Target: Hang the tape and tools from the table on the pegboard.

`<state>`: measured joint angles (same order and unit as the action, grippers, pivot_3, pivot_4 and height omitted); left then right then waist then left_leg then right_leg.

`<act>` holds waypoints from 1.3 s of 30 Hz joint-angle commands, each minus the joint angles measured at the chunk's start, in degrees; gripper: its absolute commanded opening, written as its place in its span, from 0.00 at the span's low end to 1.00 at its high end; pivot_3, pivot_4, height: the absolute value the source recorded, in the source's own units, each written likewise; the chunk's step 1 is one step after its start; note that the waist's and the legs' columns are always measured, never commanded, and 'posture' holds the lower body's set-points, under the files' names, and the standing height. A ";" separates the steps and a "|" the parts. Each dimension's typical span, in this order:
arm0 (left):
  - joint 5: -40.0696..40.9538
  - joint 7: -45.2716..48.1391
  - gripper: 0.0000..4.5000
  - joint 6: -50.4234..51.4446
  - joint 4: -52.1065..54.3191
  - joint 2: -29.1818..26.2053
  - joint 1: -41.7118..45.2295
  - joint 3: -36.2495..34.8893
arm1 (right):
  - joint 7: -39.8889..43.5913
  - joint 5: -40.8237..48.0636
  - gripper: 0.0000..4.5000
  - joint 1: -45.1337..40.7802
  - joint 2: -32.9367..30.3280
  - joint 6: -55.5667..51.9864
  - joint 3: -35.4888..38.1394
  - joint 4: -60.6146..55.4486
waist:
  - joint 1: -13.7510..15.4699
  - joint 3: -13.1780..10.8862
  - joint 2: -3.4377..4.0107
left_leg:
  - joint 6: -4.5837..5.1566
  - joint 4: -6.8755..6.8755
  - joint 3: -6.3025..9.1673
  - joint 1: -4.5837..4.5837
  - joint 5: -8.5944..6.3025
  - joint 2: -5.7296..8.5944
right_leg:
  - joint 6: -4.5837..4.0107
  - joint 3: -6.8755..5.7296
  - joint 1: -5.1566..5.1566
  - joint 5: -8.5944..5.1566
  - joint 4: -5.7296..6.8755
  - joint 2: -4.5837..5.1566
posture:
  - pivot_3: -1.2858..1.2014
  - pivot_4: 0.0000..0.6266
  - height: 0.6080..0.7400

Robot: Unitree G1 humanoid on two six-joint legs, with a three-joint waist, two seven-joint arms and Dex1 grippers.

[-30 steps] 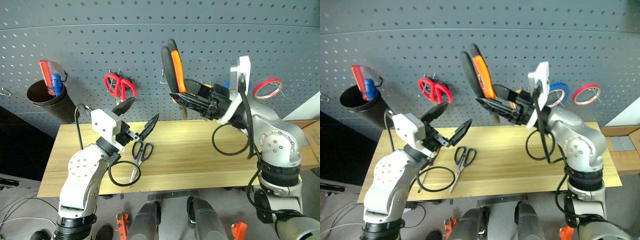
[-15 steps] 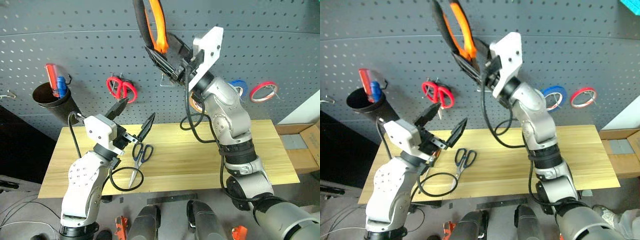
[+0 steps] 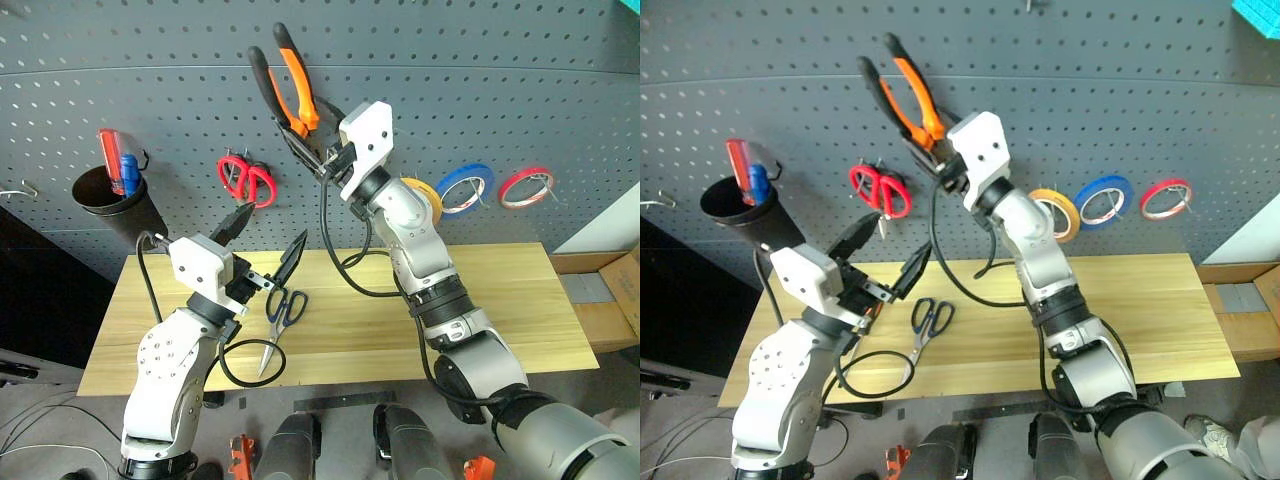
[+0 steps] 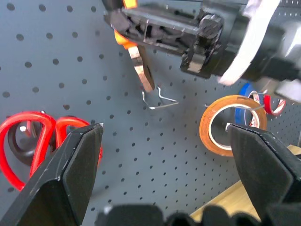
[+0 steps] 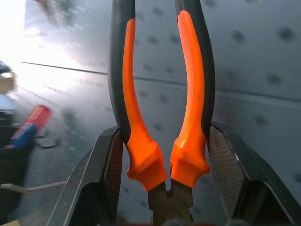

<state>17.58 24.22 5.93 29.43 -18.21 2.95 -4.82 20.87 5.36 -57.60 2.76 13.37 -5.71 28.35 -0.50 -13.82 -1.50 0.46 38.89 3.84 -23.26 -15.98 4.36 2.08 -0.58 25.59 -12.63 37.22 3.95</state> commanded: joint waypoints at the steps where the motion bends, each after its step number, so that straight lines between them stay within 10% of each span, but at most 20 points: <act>1: 0.16 -0.67 1.00 0.53 3.22 -0.35 -0.39 -0.04 | -2.70 -0.51 0.48 -2.62 0.98 4.27 1.62 1.22 | -0.01 0.00 0.00 | 0.00 0.00 0.00 0.00 0.00 0.00 | 0.00 0.00 0.00 0.00 0.00 0.00 | 0.54 0.35 1.00; 37: 0.73 -1.02 1.00 4.18 5.74 -2.47 -2.22 -0.86 | -13.86 -10.37 0.48 6.93 2.15 8.06 -0.58 7.07 | 0.10 -0.03 0.04 | 0.01 -0.02 0.01 0.35 0.00 0.00 | -0.02 0.07 -0.33 0.00 0.04 0.00 | 0.54 0.38 1.00; 39: 0.75 -0.86 1.00 4.24 5.82 -2.61 -2.54 -0.93 | -14.02 -10.21 0.63 7.19 2.41 7.40 -0.38 6.32 | 0.09 -0.03 0.05 | 0.01 -0.02 0.01 0.35 -0.01 0.00 | -0.02 0.06 -0.33 0.00 0.04 0.00 | 0.54 0.39 1.00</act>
<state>17.87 23.21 10.63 33.08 -20.36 0.59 -4.95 7.30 -5.18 -50.47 4.78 20.97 -5.88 37.25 -0.40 -13.85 -1.45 0.47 38.86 3.85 -22.91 -15.98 4.36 2.06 -0.51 25.25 -12.63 37.26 3.95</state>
